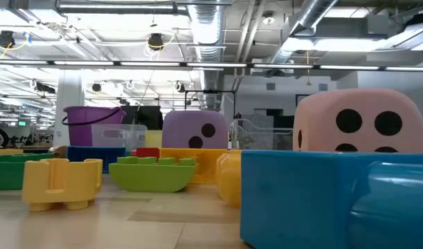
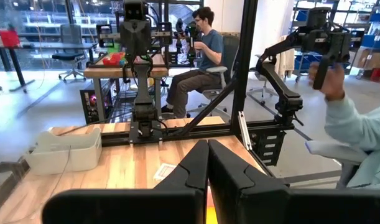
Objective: Pick & Place Toys
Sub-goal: Put the large yellow game piece into the gray bin
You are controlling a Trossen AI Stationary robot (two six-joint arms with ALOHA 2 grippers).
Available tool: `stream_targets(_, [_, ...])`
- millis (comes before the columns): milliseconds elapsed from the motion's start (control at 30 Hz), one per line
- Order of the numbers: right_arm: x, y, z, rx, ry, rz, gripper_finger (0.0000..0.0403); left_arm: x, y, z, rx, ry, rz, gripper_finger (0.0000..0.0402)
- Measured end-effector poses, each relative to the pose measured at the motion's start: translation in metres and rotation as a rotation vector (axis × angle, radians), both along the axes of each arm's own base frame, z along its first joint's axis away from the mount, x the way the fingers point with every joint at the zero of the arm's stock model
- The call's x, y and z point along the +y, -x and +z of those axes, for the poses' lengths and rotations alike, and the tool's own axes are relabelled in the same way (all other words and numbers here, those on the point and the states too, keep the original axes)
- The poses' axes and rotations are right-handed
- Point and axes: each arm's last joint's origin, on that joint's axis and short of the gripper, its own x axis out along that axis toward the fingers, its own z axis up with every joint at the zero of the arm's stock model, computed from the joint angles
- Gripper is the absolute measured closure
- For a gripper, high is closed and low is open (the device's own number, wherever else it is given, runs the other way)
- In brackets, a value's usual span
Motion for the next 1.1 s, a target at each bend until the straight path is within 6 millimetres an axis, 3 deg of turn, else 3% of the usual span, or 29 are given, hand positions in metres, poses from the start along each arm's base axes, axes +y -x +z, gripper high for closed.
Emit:
stream_targets(133, [0.000,0.000,0.000,-0.005,0.000,0.000,0.0396,0.000,0.000,0.008,-0.098,-0.084,0.002,0.0402])
stream_targets(467, [0.001,-0.002,-0.001,0.002,0.005,0.027,0.0396,0.000,0.003,0.028,-0.309,-0.087,0.011,0.0402])
stream_targets(767, [0.006,-0.016,-0.011,0.124,0.008,0.081,0.0396,0.000,-0.003,0.026,-0.294,-0.087,0.011,0.0402])
stream_targets(1100, [0.014,-0.044,-0.019,0.209,0.015,0.136,0.0396,0.002,-0.044,0.009,-0.190,-0.058,0.084,0.0402])
